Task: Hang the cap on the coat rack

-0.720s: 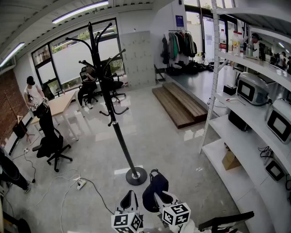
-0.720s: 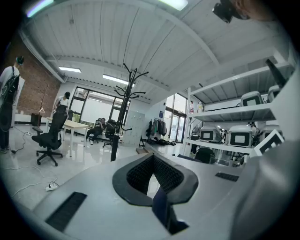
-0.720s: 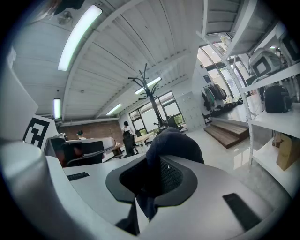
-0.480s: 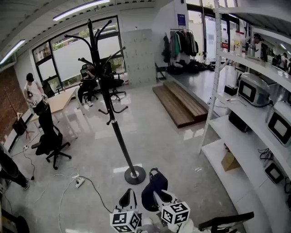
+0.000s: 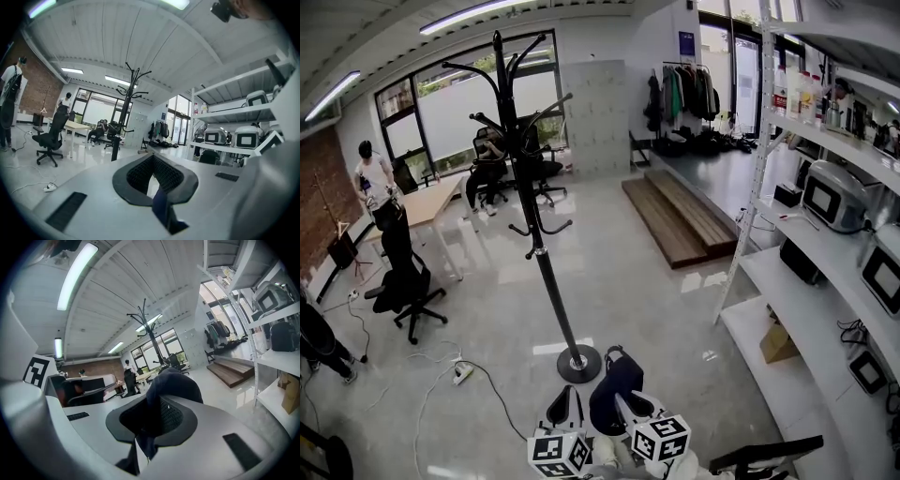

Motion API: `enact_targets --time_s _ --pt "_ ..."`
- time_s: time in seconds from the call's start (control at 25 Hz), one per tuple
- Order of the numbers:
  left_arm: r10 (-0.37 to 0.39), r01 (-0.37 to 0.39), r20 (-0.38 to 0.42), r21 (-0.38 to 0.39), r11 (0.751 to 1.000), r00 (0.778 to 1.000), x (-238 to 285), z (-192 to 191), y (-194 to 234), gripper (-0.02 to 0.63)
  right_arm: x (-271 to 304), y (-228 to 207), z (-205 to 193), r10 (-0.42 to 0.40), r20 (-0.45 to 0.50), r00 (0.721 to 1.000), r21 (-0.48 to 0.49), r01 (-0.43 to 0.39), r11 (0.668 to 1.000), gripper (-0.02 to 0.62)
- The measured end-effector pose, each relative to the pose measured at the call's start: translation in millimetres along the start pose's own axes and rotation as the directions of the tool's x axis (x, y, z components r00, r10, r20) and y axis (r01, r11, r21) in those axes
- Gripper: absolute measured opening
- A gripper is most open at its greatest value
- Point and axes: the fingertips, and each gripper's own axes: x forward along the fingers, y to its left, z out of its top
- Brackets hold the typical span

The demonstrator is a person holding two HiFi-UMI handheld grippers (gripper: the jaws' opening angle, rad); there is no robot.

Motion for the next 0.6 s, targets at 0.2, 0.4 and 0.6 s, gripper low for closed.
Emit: enact_targets --time_s 0.2,0.4,0.6 --pt "0.004 -0.004 0.0 -0.003 1.0 1.0 17.3 0.9 9.3 0.002 21.6 -5.3 3.0 0.001 -0.013 1.0 -0.006 -0.001 1.0 0.049" --pt "0.0 0.0 -0.004 -0.005 1.0 1.0 43.3 5.4 21.0 0.003 48.8 -11.9 14.3 0.005 -0.012 1.0 -0.009 -0.005 1.0 0.049" --pt "-0.01 0.01 0.003 0.001 1.0 1.0 72.0 17.3 39.7 0.003 83.0 -14.0 26.8 0.006 0.0 1.0 -0.022 -0.006 1.0 0.049"
